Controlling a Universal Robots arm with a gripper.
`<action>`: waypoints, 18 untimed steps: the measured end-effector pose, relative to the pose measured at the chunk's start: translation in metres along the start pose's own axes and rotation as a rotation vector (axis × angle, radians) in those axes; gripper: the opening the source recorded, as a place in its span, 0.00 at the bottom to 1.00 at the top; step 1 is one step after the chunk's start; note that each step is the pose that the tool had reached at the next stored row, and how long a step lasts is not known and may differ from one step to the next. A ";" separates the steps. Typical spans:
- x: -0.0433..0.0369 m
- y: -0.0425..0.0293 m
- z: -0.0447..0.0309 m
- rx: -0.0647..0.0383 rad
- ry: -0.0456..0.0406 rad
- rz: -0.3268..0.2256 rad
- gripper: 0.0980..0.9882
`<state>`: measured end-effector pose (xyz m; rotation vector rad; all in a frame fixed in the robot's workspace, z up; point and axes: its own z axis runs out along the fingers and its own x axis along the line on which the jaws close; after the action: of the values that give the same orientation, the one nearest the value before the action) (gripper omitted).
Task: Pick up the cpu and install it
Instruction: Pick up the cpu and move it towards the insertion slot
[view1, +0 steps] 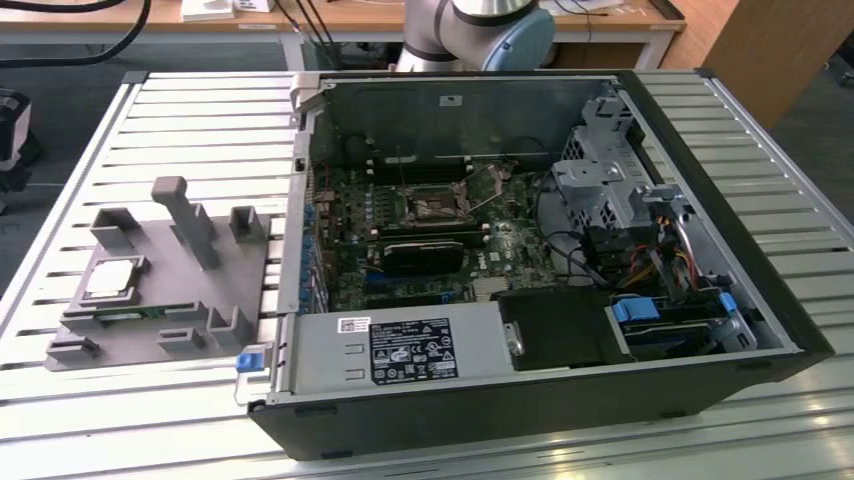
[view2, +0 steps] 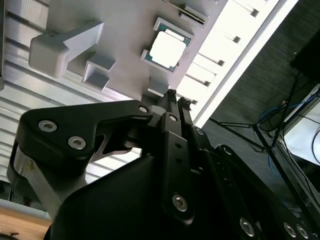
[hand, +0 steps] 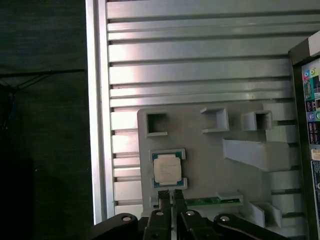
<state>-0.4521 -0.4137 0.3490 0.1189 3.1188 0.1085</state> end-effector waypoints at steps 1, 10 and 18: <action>0.0000 -0.0002 0.0022 0.000 0.0001 0.000 0.08; 0.0001 -0.0005 0.0075 0.000 0.0001 0.000 0.31; 0.0002 -0.0010 0.0135 0.000 0.0001 0.000 0.58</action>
<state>-0.4521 -0.4137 0.3355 0.1188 3.1189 0.1089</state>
